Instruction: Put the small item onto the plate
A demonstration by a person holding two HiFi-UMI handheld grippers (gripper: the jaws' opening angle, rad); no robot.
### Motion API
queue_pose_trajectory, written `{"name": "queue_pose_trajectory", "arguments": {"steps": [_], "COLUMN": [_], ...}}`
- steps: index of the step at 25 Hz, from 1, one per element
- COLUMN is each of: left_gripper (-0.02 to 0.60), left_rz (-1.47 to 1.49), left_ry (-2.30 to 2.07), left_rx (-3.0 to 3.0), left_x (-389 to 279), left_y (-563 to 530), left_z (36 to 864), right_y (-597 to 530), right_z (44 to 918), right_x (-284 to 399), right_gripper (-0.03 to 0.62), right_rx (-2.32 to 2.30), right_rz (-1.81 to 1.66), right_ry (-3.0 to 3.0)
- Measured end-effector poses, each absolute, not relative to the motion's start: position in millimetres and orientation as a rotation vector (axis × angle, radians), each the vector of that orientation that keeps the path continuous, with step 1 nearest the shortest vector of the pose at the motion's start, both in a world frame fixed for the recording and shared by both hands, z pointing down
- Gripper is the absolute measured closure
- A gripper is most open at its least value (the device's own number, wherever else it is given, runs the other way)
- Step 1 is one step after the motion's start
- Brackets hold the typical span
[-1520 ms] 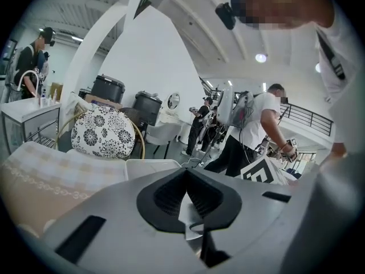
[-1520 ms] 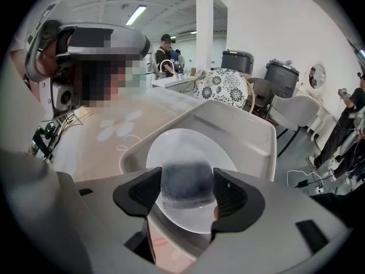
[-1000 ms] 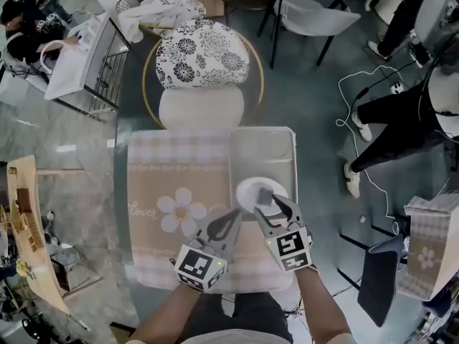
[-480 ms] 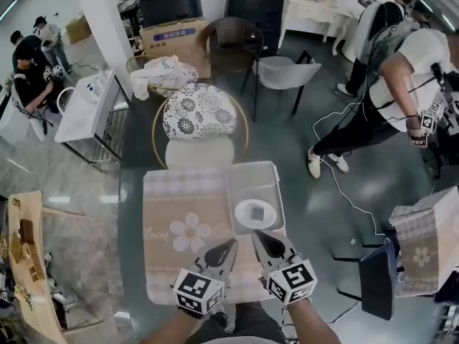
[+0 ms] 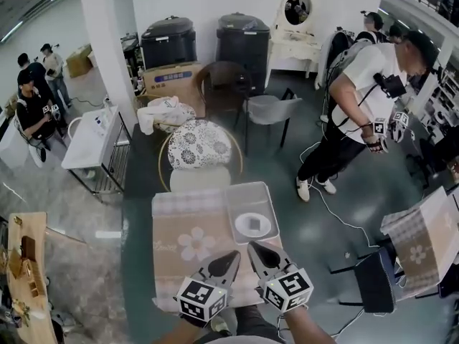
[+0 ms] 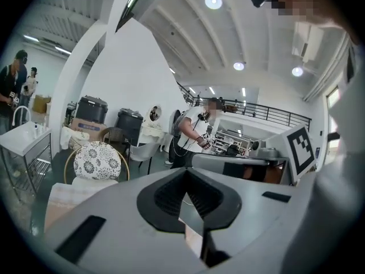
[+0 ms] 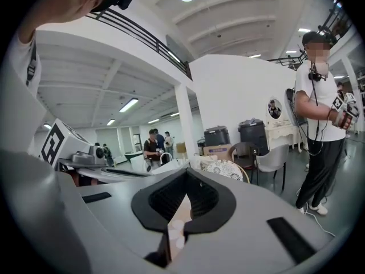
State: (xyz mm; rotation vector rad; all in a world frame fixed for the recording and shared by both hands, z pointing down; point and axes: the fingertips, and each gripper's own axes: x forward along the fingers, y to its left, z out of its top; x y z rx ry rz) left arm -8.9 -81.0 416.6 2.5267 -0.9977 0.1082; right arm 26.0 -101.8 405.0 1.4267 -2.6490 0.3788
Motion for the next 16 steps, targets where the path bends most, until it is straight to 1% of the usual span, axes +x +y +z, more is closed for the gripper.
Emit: {"name": "queue_pose_trajectory", "arguments": {"steps": [8, 16], "left_gripper": [0.575, 0.575], "left_rz": [0.052, 0.028], "left_ry": [-1.021, -1.034], "left_rx": [2.583, 2.609], "left_x": [-23, -32], "left_y": [-56, -33], "left_z": [378, 366], "right_y": [-72, -44], "right_z": [368, 357], "right_x": [11, 3], "right_gripper": [0.580, 0.580], "right_rx": [1.448, 1.458], "right_rz": [0.299, 0.262], "right_ry": [-2.673, -2.678]}}
